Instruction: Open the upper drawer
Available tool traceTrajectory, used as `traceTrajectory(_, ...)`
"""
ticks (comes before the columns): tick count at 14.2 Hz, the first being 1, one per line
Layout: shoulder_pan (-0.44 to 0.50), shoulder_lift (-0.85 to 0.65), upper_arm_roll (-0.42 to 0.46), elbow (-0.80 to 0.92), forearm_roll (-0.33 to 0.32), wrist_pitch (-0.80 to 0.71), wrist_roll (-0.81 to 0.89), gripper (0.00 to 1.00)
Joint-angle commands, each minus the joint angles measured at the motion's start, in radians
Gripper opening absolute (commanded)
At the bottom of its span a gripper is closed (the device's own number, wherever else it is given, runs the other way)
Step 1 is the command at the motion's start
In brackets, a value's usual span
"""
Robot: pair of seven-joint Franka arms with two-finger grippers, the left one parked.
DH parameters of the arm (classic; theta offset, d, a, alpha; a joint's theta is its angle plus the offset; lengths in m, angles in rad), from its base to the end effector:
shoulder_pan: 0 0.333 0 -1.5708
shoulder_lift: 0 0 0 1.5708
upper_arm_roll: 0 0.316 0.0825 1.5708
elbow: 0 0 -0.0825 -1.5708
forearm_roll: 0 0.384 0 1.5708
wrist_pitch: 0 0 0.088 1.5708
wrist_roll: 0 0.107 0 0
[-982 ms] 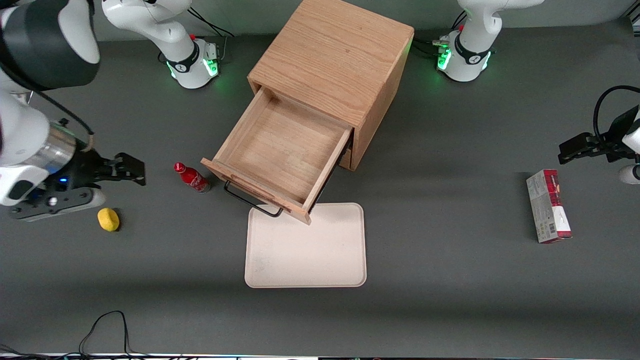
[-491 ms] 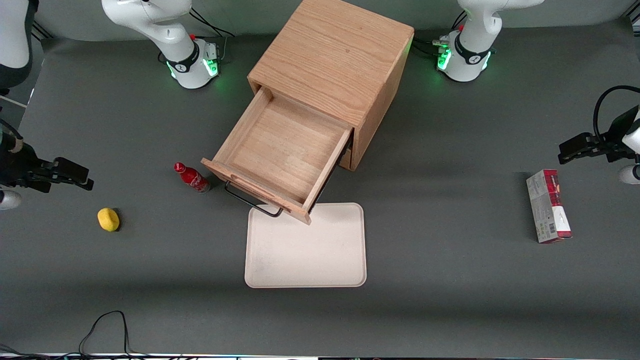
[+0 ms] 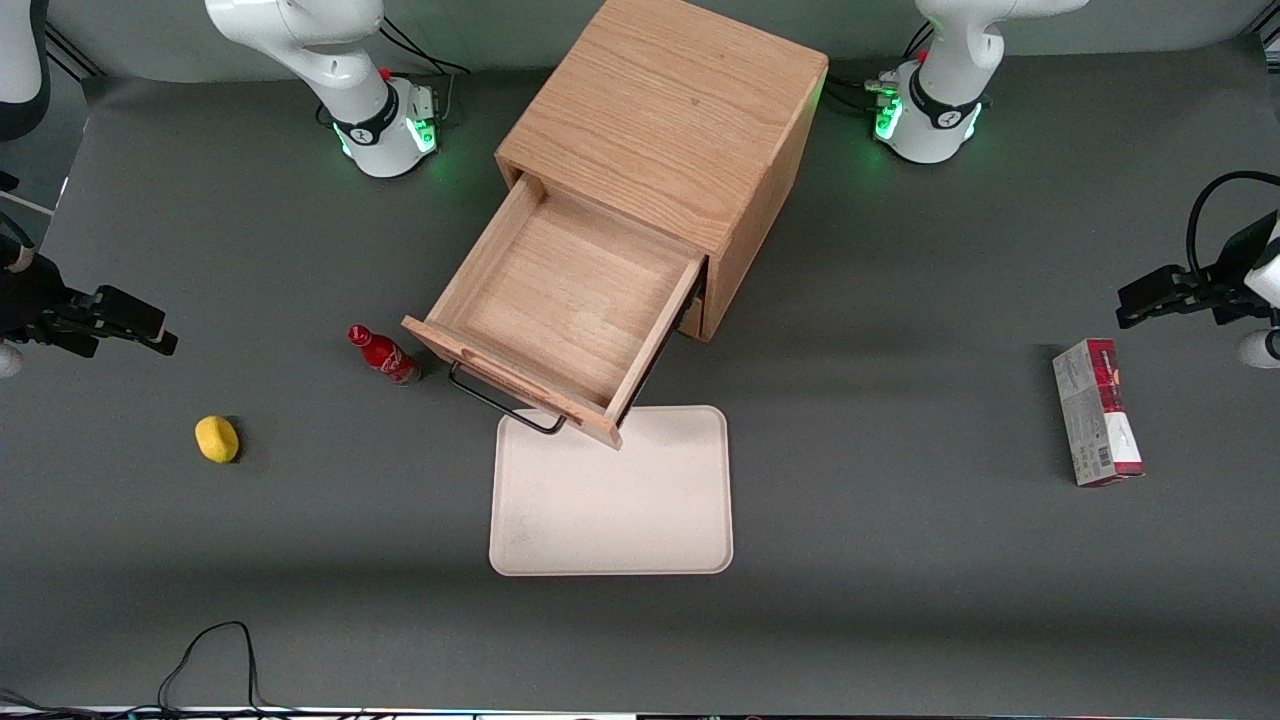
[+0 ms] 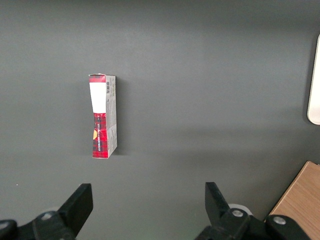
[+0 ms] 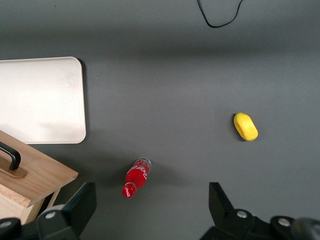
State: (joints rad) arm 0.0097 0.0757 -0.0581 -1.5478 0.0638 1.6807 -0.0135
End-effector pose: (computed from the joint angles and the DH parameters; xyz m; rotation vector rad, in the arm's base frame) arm 0.5876 -0.0210 0.6025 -3.0822 0.0613 -0.0912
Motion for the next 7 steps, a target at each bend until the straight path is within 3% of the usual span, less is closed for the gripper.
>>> traceTrajectory(1,-0.007,-0.019,0.018,-0.018,-0.019,0.011,0.029,1.00)
traceTrajectory(7,0.000,-0.017,0.012,0.000,-0.021,-0.013,0.033,1.00)
